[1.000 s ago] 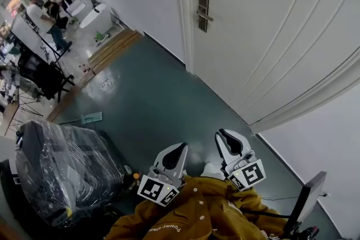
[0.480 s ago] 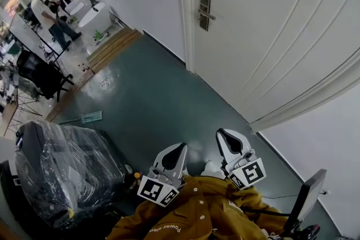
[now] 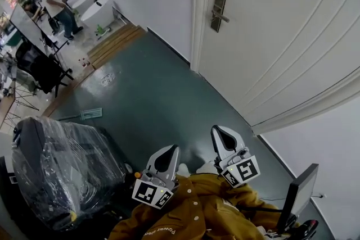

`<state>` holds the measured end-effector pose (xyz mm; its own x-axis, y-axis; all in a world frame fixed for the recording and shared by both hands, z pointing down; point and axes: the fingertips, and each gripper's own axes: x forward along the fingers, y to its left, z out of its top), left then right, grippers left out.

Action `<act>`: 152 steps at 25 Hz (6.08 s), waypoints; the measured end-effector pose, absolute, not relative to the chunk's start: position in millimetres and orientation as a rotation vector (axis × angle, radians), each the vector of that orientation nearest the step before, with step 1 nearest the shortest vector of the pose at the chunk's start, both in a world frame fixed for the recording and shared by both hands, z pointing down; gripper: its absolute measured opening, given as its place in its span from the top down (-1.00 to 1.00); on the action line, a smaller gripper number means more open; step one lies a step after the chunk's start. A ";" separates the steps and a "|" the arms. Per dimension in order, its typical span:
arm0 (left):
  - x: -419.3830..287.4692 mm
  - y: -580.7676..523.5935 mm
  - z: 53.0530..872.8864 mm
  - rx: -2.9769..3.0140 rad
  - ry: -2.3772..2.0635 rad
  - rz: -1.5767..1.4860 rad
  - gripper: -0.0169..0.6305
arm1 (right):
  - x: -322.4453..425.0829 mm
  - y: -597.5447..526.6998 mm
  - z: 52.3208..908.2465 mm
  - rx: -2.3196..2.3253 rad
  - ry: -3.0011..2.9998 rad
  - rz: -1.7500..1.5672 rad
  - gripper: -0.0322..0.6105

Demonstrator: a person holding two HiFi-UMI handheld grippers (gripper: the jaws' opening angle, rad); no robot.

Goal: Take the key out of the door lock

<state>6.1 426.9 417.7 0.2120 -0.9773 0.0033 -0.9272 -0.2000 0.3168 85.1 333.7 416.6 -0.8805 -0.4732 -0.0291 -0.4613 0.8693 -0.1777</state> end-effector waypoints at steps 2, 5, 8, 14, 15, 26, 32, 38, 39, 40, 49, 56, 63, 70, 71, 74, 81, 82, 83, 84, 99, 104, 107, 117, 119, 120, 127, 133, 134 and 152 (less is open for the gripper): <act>-0.8 420.8 419.6 2.243 -1.787 -0.293 0.95 | 74.6 332.0 418.4 -0.738 2.979 -0.253 0.88; -10.5 405.5 421.5 2.252 -1.763 -0.293 0.95 | 67.0 318.7 420.4 -0.762 2.982 -0.253 0.88; -19.8 377.0 423.0 2.261 -1.743 -0.292 0.95 | 65.6 292.2 424.6 -0.809 2.969 -0.258 0.88; -29.4 291.1 423.7 2.287 -1.724 -0.280 0.95 | 62.2 205.2 431.9 -0.862 2.941 -0.249 0.88; -31.1 273.6 424.4 2.286 -1.724 -0.273 0.95 | 60.5 187.9 431.6 -0.861 2.937 -0.245 0.88; -28.2 100.0 414.5 2.288 -1.696 -0.212 0.95 | 70.2 10.3 414.7 -0.902 2.908 -0.221 0.88; -38.8 53.5 415.4 2.269 -1.688 -0.218 0.95 | 61.1 -32.1 418.9 -0.910 2.918 -0.259 0.88; -67.0 3.3 417.7 2.261 -1.656 -0.229 0.95 | 32.0 -74.0 423.0 -0.934 2.931 -0.281 0.88; -73.4 -6.3 419.1 2.263 -1.645 -0.232 0.95 | 26.3 -82.6 424.2 -0.947 2.931 -0.280 0.88; -81.3 -17.2 421.6 2.263 -1.634 -0.238 0.95 | 19.5 -92.1 425.4 -0.960 2.932 -0.274 0.88; -151.1 -102.4 424.2 2.316 -1.501 -0.284 0.95 | -42.7 -170.9 418.8 -1.115 2.930 -0.175 0.88; -162.7 -134.2 427.3 2.351 -1.386 -0.253 0.95 | -65.0 -203.3 420.2 -1.243 2.990 0.021 0.47; -163.1 -145.7 428.7 2.343 -1.370 -0.277 0.95 | -61.5 -259.1 451.8 -1.251 3.191 0.403 0.33; -159.9 -155.6 425.3 2.325 -1.382 -0.305 0.95 | -38.5 -327.8 514.2 -1.269 3.371 0.277 0.31; -158.4 -156.9 425.0 2.323 -1.381 -0.307 0.95 | -38.0 -331.0 522.2 -1.242 3.400 0.243 0.26; -158.6 -160.4 425.7 2.301 -1.382 -0.323 0.95 | -39.6 -336.2 540.9 -1.199 3.460 0.214 0.26; -128.7 -180.5 460.7 2.252 -1.163 -0.276 0.95 | -35.9 -343.4 542.2 -1.176 3.465 0.251 0.49; -124.7 -187.1 470.0 2.238 -1.134 -0.279 0.95 | -35.9 -343.0 543.0 -1.176 3.466 0.254 0.49; -122.7 -195.9 480.9 2.214 -1.121 -0.283 0.95 | -35.6 -342.8 544.2 -1.178 3.468 0.259 0.49; -121.6 -207.1 494.3 2.179 -1.116 -0.286 0.64 | -35.4 -343.3 544.8 -1.179 3.467 0.266 0.49; -137.9 -354.3 620.4 1.505 -0.826 -0.828 0.16 | -35.9 -346.2 541.1 -1.220 3.470 0.206 0.48; -124.6 -375.8 620.4 1.498 -0.769 -0.857 0.19 | -36.0 -346.3 540.1 -1.231 3.469 0.189 0.48; -117.8 -386.6 624.4 1.482 -0.755 -0.862 0.26 | -34.9 -347.4 542.2 -1.253 3.463 0.172 0.47; -112.5 -401.6 622.0 1.496 -0.761 -0.894 0.86 | -34.4 -347.7 542.7 -1.248 3.474 0.162 0.47; -113.1 -401.5 624.7 1.499 -0.769 -0.886 0.87 | -33.7 -348.5 543.0 -1.251 3.472 0.160 0.47; -113.4 -400.6 625.9 1.496 -0.771 -0.881 0.87 | -33.7 -348.6 543.3 -1.253 3.472 0.159 0.47; -116.3 -395.5 629.1 1.496 -0.790 -0.819 0.88 | -34.3 -347.7 544.2 -1.257 3.475 0.157 0.47; -125.5 -371.3 623.0 1.565 -0.800 -0.795 0.88 | -34.6 -347.3 544.6 -1.276 3.458 0.135 0.47; -126.0 -366.7 617.1 1.579 -0.793 -0.799 0.88 | -34.3 -347.8 544.5 -1.282 3.449 0.129 0.46; -146.0 -253.0 448.9 2.356 -1.448 -0.276 0.88 | -28.8 -279.2 402.8 -1.379 2.815 0.200 0.89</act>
